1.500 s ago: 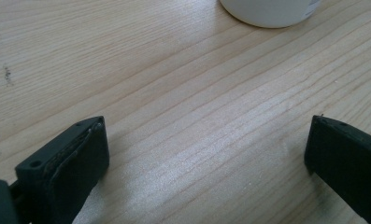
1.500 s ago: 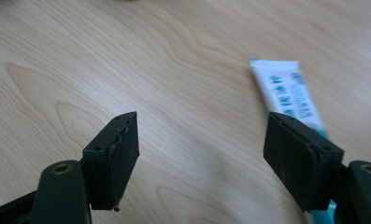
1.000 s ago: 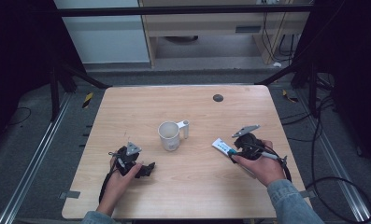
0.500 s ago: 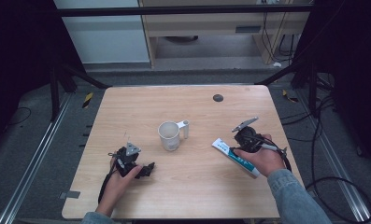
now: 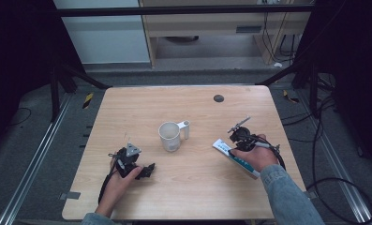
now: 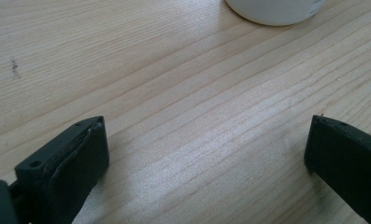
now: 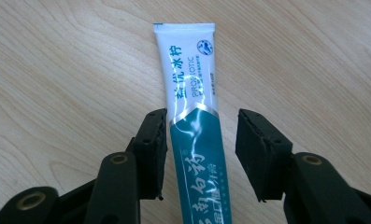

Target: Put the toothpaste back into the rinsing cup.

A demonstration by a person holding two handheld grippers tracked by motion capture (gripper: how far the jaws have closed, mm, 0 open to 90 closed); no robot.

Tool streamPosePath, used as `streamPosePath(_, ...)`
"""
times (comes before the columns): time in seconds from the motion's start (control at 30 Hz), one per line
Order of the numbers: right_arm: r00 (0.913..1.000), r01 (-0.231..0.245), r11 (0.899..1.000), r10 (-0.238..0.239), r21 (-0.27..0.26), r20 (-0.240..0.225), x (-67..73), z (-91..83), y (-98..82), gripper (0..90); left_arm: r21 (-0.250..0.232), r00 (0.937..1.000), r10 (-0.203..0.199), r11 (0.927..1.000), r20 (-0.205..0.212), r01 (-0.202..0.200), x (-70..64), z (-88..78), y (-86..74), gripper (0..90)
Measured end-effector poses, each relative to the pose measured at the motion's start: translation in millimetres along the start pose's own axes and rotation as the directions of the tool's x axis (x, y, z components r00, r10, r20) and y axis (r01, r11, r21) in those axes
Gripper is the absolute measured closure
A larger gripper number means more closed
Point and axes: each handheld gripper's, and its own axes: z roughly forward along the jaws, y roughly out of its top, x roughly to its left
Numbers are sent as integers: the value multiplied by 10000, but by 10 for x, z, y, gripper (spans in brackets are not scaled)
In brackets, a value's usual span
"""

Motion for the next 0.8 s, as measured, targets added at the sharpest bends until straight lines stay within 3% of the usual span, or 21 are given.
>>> streamPosePath(0.37, 9999, 3, 9995, 2, 311, -155, 44, 97, 45, 446, 4, 10000, 18, 10000, 38, -18, 3, -1, -1, 0)
streamPosePath(0.63, 9990, 193, 9979, -168, 618, -411, 48, 163, 72, 502, 9, 10000, 44, 10000, 60, -44, 6, -2, -2, 0)
streamPosePath(0.8, 9993, 248, 9956, -221, 902, -307, 50, 220, 62, 513, 4, 9999, 64, 10000, 82, -64, 8, -3, -3, 0)
